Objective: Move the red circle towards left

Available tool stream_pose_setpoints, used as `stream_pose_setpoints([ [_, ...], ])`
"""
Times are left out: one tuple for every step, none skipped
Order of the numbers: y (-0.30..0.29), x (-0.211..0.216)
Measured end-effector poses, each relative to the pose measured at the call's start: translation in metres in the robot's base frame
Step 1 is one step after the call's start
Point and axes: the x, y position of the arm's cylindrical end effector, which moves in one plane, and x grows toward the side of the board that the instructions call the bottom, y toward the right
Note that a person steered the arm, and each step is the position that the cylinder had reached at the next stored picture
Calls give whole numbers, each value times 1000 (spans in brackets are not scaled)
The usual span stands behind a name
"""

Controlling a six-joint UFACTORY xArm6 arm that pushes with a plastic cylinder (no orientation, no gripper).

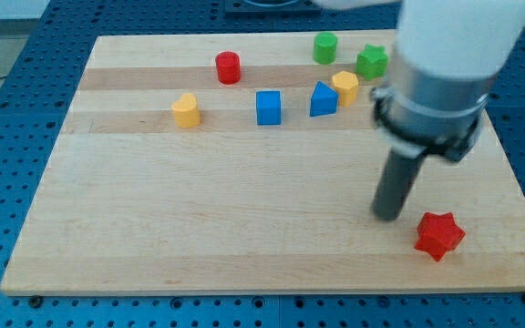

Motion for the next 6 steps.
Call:
stream_pose_setpoints([
  [-61,-67],
  [-145,-102],
  [-225,-92],
  [-233,-144],
  [-171,-176],
  [-194,-241],
])
